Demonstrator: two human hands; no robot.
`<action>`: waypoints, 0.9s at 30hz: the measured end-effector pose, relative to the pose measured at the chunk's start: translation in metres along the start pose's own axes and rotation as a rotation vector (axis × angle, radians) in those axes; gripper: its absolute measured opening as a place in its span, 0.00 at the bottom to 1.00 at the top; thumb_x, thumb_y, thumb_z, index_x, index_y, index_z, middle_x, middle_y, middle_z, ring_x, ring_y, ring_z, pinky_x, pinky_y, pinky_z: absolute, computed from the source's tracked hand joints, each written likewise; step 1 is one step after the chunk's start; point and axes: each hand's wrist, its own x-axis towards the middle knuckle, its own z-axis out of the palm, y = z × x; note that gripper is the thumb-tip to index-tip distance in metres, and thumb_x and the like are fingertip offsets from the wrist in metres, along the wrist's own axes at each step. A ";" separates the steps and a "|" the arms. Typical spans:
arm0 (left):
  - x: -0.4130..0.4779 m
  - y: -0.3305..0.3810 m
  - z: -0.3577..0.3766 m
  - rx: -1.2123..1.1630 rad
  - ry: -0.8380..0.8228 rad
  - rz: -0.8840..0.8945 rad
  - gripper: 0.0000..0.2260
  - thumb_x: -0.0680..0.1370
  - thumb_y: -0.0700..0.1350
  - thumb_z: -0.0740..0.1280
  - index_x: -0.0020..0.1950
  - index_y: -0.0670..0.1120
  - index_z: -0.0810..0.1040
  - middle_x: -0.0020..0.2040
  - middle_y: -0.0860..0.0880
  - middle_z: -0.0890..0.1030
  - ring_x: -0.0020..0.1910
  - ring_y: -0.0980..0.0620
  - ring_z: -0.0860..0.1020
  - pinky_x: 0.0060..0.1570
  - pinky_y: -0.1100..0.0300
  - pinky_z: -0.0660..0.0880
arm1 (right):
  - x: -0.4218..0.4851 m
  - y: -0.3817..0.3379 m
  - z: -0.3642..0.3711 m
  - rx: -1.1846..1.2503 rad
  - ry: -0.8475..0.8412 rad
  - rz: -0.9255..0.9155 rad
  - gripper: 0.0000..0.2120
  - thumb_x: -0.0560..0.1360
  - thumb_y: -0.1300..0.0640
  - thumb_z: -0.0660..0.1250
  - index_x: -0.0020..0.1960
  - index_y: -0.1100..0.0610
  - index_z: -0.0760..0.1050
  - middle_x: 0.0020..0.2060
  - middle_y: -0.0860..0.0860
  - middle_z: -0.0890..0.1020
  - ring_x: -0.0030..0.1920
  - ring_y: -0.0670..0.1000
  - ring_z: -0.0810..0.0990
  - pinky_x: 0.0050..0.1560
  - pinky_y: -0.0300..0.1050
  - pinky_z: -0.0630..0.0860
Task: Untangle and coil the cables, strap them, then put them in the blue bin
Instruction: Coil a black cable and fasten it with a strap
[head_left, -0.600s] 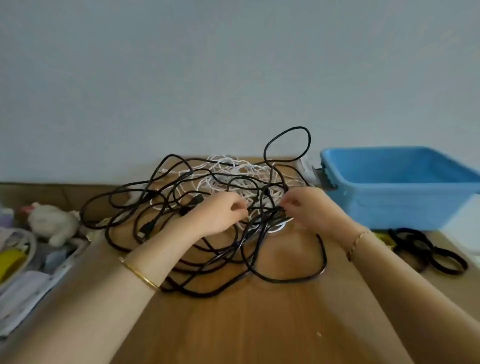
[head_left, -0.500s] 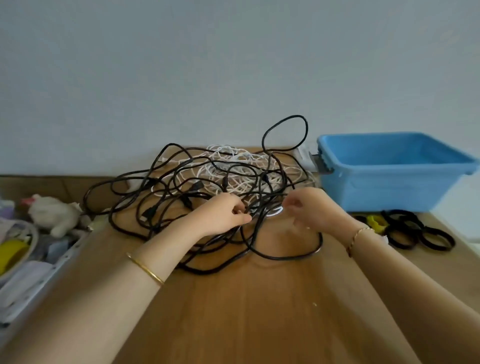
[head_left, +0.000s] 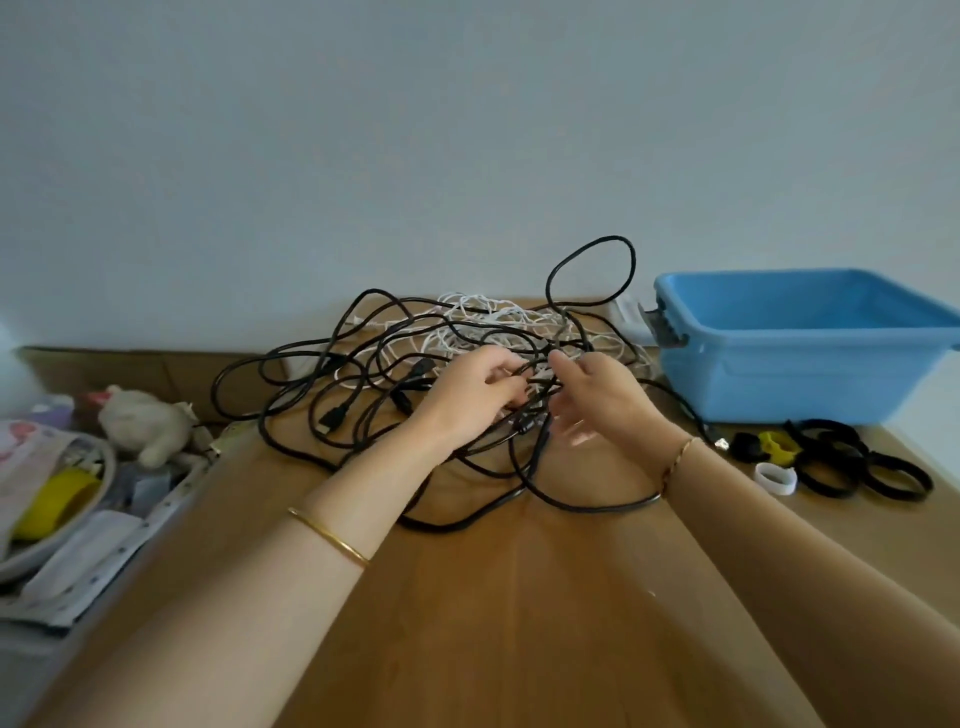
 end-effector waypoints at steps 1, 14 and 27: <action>0.000 0.005 -0.005 -0.054 -0.010 0.016 0.09 0.80 0.41 0.63 0.58 0.44 0.78 0.47 0.46 0.83 0.46 0.56 0.80 0.42 0.74 0.72 | 0.001 -0.004 0.000 0.109 -0.001 0.027 0.16 0.80 0.49 0.57 0.49 0.63 0.72 0.35 0.58 0.80 0.31 0.56 0.80 0.29 0.47 0.78; 0.013 0.008 -0.047 -0.340 0.177 -0.336 0.12 0.83 0.41 0.53 0.65 0.39 0.68 0.38 0.43 0.80 0.24 0.52 0.79 0.25 0.60 0.78 | -0.001 -0.046 -0.042 0.517 -0.151 -0.177 0.10 0.82 0.60 0.55 0.57 0.59 0.74 0.30 0.51 0.70 0.30 0.49 0.72 0.36 0.46 0.80; 0.009 0.019 -0.070 -0.426 0.464 -0.201 0.10 0.84 0.41 0.52 0.58 0.39 0.71 0.39 0.45 0.77 0.34 0.51 0.78 0.32 0.58 0.80 | 0.003 -0.093 -0.061 0.344 0.050 -0.326 0.09 0.80 0.59 0.58 0.48 0.55 0.77 0.28 0.50 0.63 0.22 0.44 0.58 0.19 0.34 0.55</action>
